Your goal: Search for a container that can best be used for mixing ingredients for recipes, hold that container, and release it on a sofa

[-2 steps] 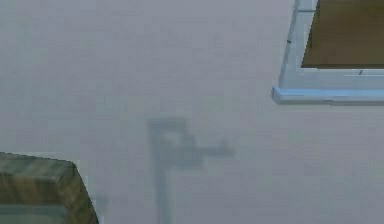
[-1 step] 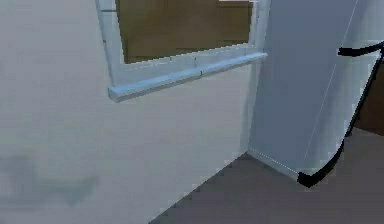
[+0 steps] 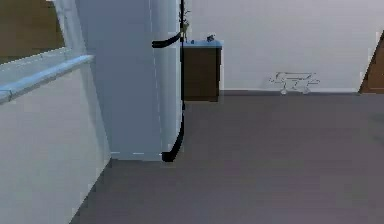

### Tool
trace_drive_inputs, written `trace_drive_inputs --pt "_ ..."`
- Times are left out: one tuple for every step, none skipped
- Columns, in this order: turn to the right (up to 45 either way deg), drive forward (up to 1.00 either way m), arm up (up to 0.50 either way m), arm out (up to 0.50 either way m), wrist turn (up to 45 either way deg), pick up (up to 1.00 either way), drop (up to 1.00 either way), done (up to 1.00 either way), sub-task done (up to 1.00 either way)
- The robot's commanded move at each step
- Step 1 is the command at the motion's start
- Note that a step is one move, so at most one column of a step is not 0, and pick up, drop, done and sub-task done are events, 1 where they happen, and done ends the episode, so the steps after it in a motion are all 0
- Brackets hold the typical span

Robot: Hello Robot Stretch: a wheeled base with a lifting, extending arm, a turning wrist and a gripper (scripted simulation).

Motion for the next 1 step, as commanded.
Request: trace_drive_inputs --pt "-45.0 0.0 0.0 0.0 0.0 0.0 0.0 0.0 0.0"
